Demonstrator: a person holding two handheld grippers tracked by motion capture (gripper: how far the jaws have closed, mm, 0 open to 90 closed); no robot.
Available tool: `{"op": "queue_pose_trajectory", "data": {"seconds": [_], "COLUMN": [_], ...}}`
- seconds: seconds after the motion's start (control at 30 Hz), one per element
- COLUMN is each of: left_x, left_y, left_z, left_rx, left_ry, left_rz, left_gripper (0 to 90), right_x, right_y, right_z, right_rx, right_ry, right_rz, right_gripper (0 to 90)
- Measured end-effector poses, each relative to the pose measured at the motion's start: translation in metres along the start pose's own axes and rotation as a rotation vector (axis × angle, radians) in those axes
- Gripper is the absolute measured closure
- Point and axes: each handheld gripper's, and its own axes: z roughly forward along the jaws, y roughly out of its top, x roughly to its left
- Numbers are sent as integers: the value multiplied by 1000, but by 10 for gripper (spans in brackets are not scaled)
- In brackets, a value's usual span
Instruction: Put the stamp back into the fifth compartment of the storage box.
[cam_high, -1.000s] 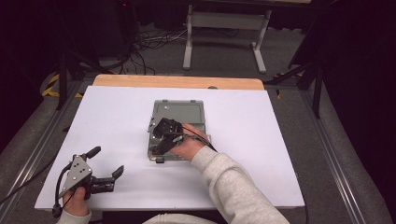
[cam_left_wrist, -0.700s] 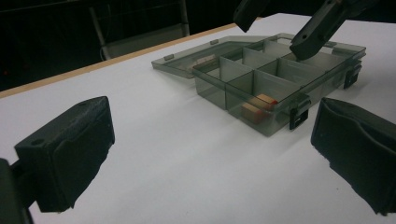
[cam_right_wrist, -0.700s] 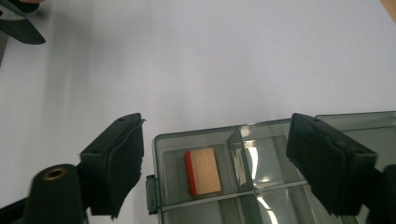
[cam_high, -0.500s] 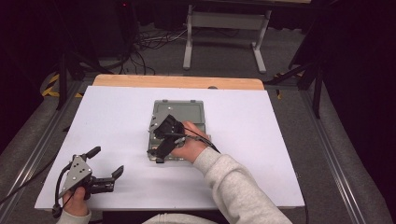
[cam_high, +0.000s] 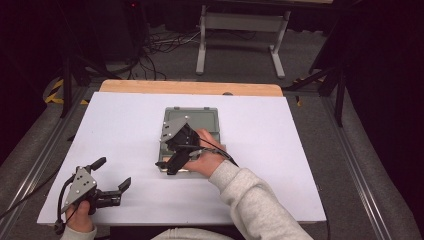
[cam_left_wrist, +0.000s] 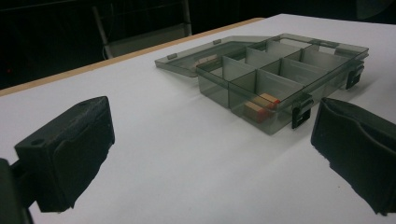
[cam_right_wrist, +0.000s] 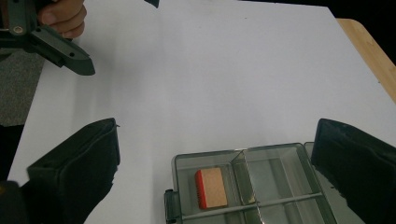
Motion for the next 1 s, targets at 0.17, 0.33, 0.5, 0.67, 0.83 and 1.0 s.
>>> {"op": "queue_pose_trajectory", "data": {"seconds": [0.17, 0.33, 0.5, 0.67, 0.83, 1.0], "left_x": [1, 0, 0, 0, 0, 0], "left_y": [-1, -1, 0, 0, 0, 0], "left_z": [-1, -1, -1, 0, 0, -1], "left_rx": [0, -4, -4, -1, -5, -3], "left_ry": [4, 4, 4, 6, 4, 7], "left_rz": [1, 3, -1, -4, -2, -1], "left_gripper": [6, 6, 6, 6, 6, 6], "right_x": [5, 8, 11, 12, 13, 13], "right_y": [-2, -6, -12, -18, -26, -39], "right_z": [-14, -27, -41, -55, -66, -79], "right_rx": [-40, -65, -85, -107, -125, -139], "right_ry": [-14, -35, -60, -85, -108, -141], "right_rz": [-2, 2, 11, 29, 50, 87], "right_gripper": [9, 4, 3, 3, 3, 3]}}
